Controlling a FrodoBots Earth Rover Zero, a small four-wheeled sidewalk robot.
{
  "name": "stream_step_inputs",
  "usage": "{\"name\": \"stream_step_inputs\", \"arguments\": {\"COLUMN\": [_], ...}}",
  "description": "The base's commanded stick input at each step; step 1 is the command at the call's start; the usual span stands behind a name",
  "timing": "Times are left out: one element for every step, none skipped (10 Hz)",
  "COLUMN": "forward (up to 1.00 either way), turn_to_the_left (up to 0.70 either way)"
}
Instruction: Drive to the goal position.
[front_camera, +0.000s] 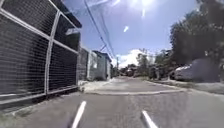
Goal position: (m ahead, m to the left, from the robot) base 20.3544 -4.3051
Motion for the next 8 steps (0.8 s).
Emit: {"name": "stream_step_inputs", "arguments": {"forward": [0.70, 0.70, 0.70, 0.70, 0.70, 0.70, 0.70, 0.70], "turn_to_the_left": [-0.33, -0.34, -0.35, -0.35, -0.26, -0.33, -0.11, 0.02]}}
